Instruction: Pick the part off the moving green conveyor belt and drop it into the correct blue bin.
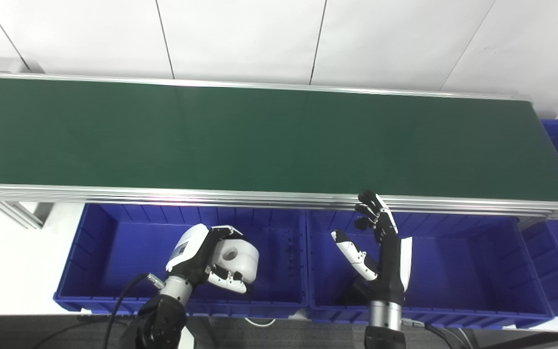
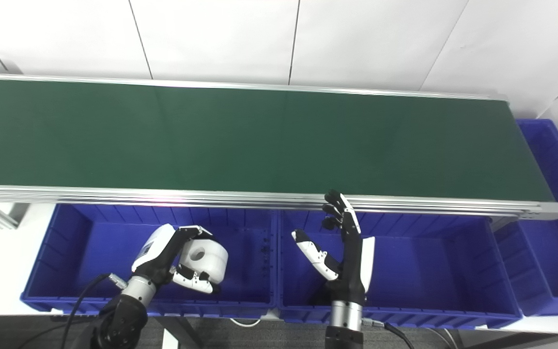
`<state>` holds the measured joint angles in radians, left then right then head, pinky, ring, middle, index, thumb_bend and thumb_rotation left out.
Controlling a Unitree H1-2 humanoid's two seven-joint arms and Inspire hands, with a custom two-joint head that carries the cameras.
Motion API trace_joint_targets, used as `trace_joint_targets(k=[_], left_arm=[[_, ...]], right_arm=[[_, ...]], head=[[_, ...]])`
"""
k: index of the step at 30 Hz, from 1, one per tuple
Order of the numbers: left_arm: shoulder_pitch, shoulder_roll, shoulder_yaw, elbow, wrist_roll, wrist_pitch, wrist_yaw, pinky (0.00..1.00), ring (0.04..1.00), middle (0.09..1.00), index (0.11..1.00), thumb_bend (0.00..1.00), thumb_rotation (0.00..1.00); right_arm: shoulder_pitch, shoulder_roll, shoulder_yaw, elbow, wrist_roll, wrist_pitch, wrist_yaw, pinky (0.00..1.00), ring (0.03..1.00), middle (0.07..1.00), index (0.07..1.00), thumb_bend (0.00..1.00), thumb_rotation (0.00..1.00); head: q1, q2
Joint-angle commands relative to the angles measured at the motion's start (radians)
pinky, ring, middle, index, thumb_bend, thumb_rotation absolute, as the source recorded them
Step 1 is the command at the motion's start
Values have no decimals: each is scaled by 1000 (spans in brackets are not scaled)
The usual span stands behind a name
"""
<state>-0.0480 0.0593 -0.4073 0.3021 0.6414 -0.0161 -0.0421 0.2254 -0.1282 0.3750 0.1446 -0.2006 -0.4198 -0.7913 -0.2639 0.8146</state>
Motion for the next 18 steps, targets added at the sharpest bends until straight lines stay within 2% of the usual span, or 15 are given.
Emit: trace_joint_targets(k=[1, 5, 8, 11, 14, 16, 18], left_arm=[[-29, 2, 3, -13, 1, -27, 41, 977, 996, 998, 993, 699, 318], [-23, -1, 17, 3, -44, -82, 74, 996, 1000, 1000, 998, 742, 379], [-19, -2, 37, 21, -142, -206, 70, 935, 968, 961, 944, 710, 419], [-8, -1, 51, 41, -254, -327, 31, 904, 952, 951, 930, 703, 461], [18, -3, 54, 29, -426, -415, -61, 895, 936, 945, 931, 717, 501], [30, -5, 46, 23, -487, -446, -91, 885, 916, 923, 912, 734, 513], [40, -7, 32, 18, -515, -453, -97, 882, 910, 917, 907, 738, 512]], right_arm=[[-10, -7, 1, -11, 2, -50, 7, 699, 761, 808, 832, 824, 563], [-8, -4, 0, -10, 8, -50, 11, 708, 767, 811, 835, 825, 559], [-2, -1, -1, -14, 9, -50, 6, 721, 779, 820, 841, 791, 534], [5, -2, 1, -10, 3, -50, -6, 726, 787, 825, 847, 769, 514], [16, 2, -7, -6, 23, -50, 21, 737, 795, 835, 858, 717, 462], [20, 5, -14, -2, 40, -50, 42, 770, 809, 844, 865, 671, 371], [22, 11, -24, 5, 43, -50, 59, 776, 811, 845, 866, 665, 355]], head=[[3, -4], [4, -19], [2, -30], [-14, -52], [-35, -60], [-35, -68], [-34, -71]])
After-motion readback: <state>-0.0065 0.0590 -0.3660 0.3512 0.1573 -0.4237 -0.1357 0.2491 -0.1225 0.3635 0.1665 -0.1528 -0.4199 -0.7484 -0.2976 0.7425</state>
